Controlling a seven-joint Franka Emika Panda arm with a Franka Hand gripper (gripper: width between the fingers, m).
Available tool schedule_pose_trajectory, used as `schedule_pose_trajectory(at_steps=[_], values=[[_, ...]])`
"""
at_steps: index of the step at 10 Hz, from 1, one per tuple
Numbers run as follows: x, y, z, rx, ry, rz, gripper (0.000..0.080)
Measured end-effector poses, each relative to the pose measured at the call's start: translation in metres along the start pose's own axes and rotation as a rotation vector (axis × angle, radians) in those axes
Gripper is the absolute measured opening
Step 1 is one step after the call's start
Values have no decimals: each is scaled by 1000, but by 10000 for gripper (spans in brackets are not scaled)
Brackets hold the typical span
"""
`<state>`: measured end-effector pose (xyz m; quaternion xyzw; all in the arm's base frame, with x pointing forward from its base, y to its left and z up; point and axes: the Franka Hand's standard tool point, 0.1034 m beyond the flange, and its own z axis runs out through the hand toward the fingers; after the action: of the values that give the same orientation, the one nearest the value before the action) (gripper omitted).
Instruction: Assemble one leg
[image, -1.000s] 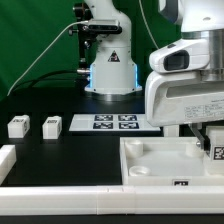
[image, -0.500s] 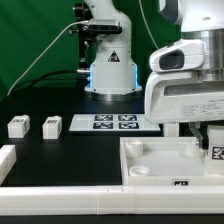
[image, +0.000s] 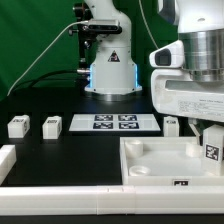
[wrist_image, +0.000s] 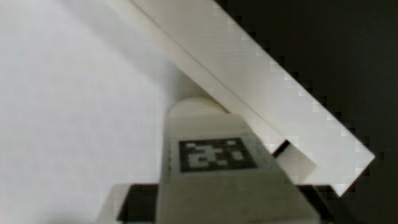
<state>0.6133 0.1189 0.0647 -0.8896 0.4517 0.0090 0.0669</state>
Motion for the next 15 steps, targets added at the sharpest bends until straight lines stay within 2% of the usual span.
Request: schedule_pose_trajectory(at_steps=[3,7,9,11,12,13,14,15], values=[[-8,-3,1,3,-17,425,294],[-8,-4,1,8,-35,853,294],[-6,-3,1,8,-36,1026,294],[-7,-3,1,8,-36,979,294],[-8,-4,1,8,-35,926,475],[-9,-4,1,8,-36,918,588],[-9,-4,1,10,-34,813,588],[-9,-4,1,11,-33,701,636]])
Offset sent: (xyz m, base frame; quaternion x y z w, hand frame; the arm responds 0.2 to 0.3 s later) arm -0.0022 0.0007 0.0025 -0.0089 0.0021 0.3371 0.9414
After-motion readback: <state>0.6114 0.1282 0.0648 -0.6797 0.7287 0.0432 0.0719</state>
